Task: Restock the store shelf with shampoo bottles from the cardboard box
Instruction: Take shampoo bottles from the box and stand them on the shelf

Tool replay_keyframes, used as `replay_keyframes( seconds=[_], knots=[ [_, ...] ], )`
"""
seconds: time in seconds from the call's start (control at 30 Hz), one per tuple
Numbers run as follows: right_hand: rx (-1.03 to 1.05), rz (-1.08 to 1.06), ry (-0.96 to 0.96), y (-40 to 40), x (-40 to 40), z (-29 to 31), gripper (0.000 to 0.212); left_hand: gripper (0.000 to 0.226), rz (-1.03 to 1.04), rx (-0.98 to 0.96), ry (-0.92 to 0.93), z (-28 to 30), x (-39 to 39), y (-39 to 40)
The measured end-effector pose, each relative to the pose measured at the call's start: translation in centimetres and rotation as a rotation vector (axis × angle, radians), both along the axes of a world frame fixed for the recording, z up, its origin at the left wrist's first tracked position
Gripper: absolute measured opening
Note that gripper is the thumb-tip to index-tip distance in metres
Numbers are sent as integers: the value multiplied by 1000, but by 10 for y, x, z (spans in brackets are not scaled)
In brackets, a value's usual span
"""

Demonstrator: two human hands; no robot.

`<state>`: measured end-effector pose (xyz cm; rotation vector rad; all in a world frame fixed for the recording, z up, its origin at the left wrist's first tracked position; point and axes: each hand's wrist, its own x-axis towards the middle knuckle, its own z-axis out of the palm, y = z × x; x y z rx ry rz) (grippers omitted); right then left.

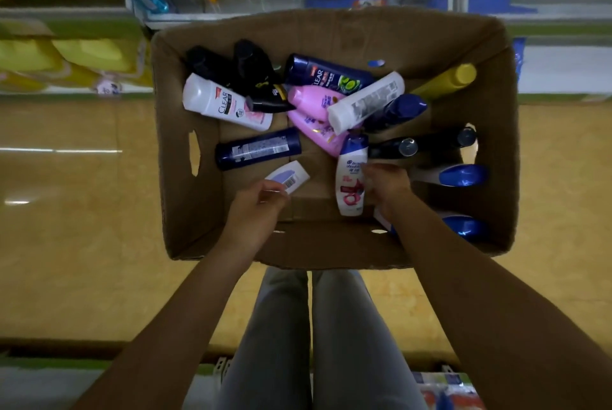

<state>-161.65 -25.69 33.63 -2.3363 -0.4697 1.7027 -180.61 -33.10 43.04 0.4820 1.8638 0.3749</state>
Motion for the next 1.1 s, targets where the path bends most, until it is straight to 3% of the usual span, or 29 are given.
replay_keyframes(
  seconds=[0.13, 0.23, 0.57, 0.9, 0.97, 1.1],
  knots=[
    [-24, 6, 95, 2, -7, -17, 14, 19, -8, -30, 9, -15, -6, -7],
    [-23, 44, 184, 2, -9, -26, 43, 19, -11, -36, 6, -22, -8, -11],
    [23, 80, 239, -12, -4, -15, 44, 13, -19, -49, -39, -20, -5, -14],
    [270, 146, 486, 6, -23, 114, 27, 42, -85, 80, -217, 46, 0, 4],
    [319, 138, 537, 12, -28, 149, 24, 40, -83, 124, -274, 65, -1, 6],
    [388, 155, 583, 25, -39, 213, 39, 29, -74, 249, -412, 110, -7, 13]
  ],
)
